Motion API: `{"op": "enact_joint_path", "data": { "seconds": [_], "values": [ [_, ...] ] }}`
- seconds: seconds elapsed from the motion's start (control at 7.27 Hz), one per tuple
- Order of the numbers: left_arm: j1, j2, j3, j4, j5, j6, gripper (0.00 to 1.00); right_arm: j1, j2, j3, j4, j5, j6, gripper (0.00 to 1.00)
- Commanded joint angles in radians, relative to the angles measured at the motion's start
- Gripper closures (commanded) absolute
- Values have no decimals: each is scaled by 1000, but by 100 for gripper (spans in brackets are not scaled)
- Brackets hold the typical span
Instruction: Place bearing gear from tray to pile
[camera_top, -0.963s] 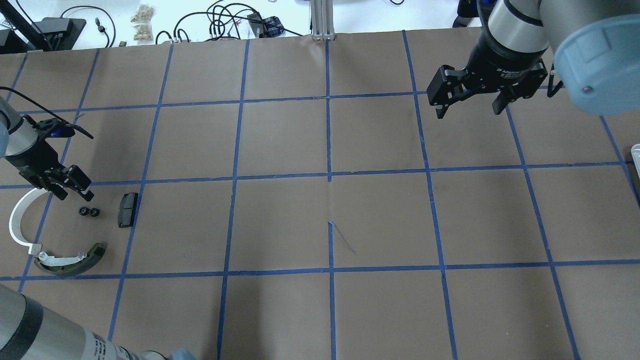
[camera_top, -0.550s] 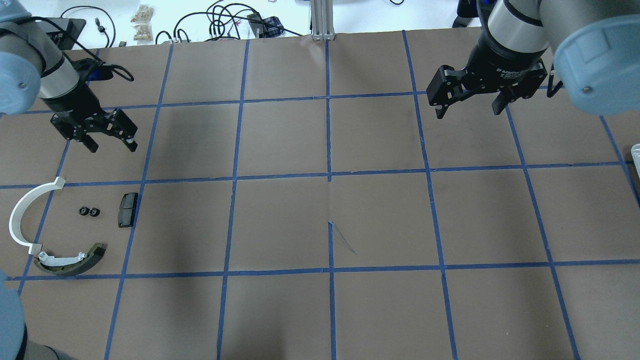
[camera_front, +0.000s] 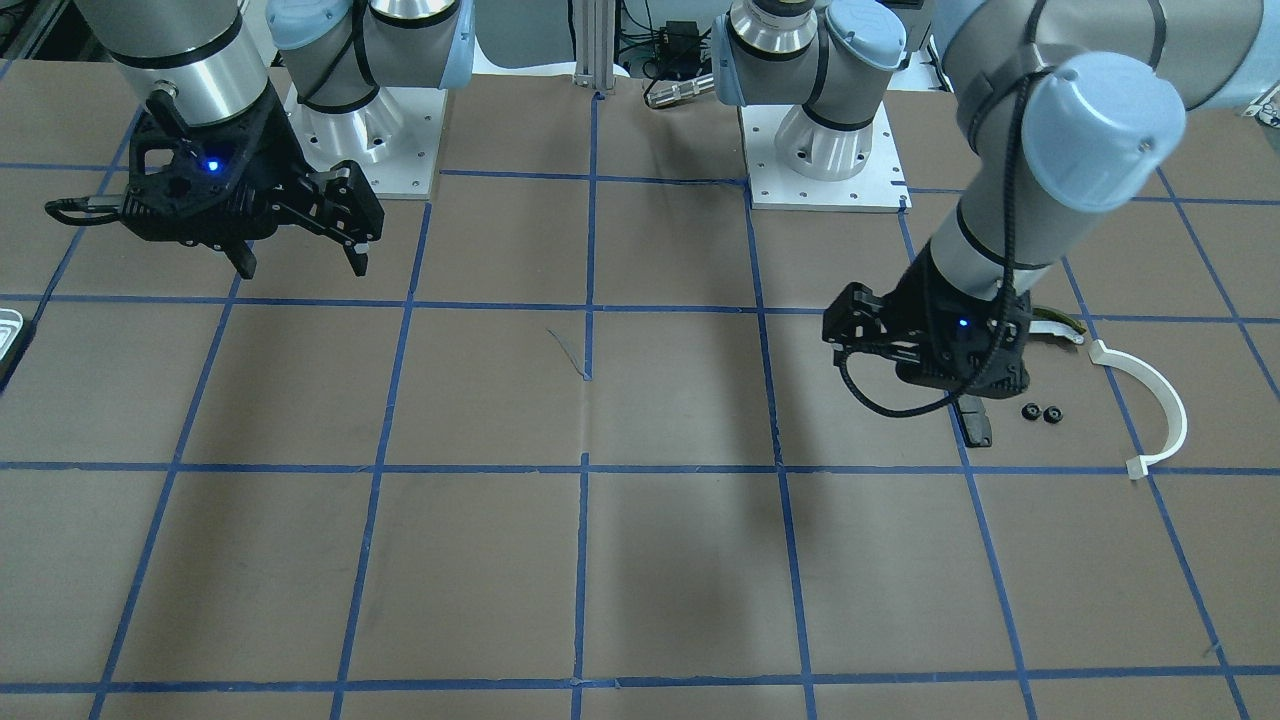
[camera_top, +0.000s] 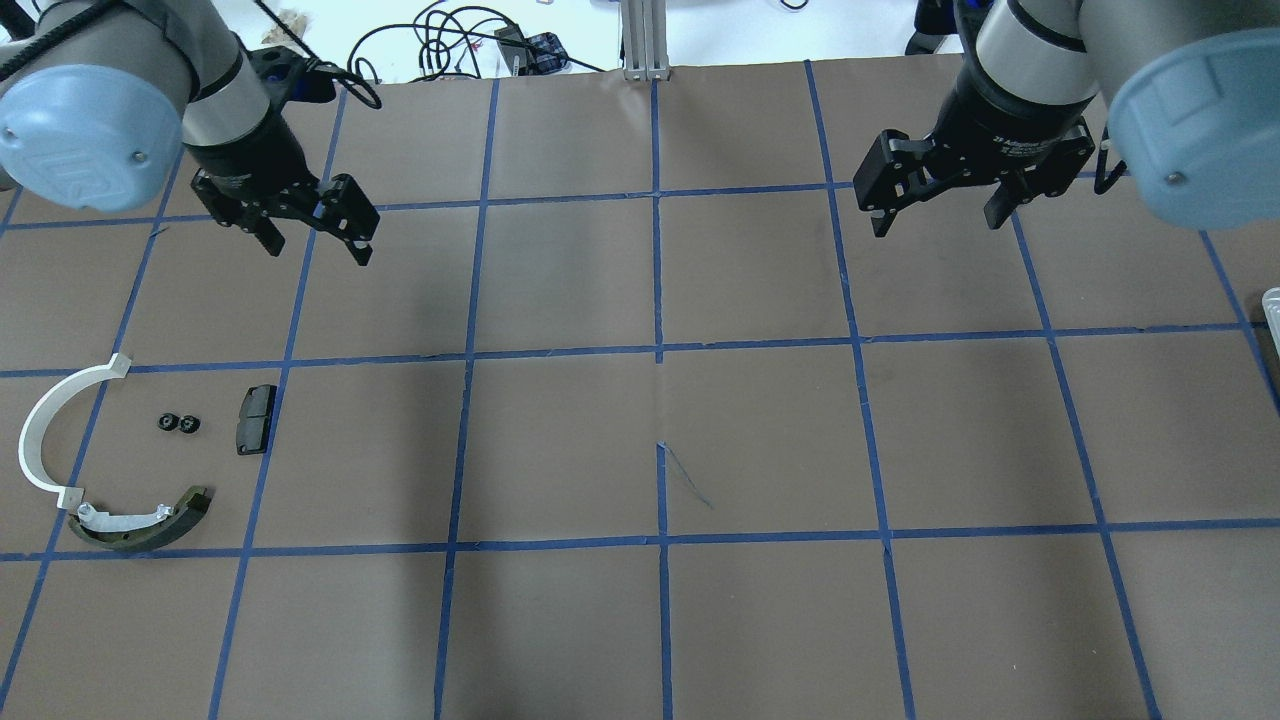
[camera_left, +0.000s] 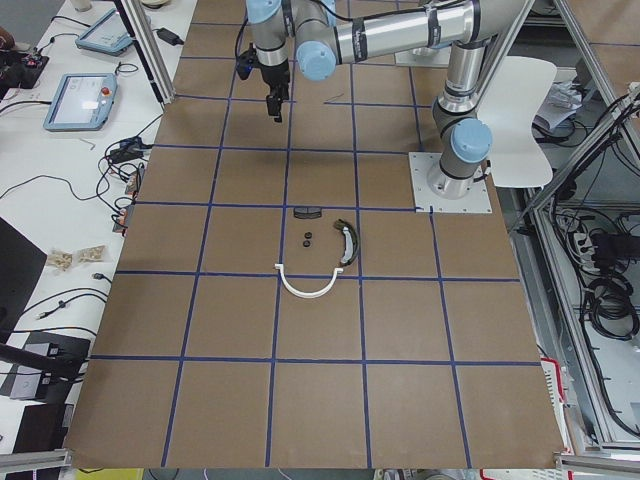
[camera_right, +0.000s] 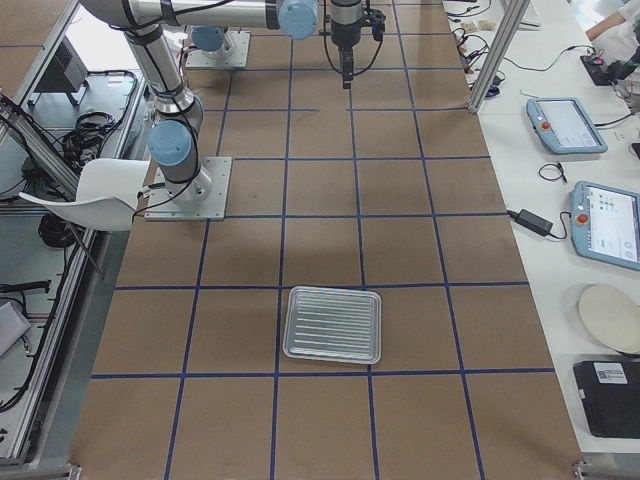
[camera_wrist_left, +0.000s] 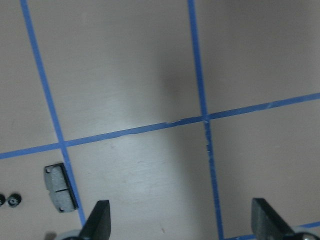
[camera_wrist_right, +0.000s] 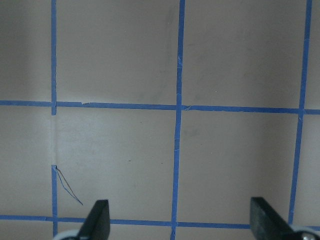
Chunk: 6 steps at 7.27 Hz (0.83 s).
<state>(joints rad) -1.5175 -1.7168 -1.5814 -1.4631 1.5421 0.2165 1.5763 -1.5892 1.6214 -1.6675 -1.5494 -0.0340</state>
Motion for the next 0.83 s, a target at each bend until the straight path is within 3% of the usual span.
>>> {"op": "enact_joint_path", "data": {
  "seconds": [0.0, 0.41, 0.69],
  "values": [
    [-52, 74, -12, -54, -54, -97, 0, 1, 0, 0, 0, 0, 0, 0],
    [-52, 155, -32, -141, 31, -91, 0, 1, 0, 0, 0, 0, 0, 0],
    [-38, 186, -37, -149, 33, -89, 0, 1, 0, 0, 0, 0, 0, 0]
  ]
}}
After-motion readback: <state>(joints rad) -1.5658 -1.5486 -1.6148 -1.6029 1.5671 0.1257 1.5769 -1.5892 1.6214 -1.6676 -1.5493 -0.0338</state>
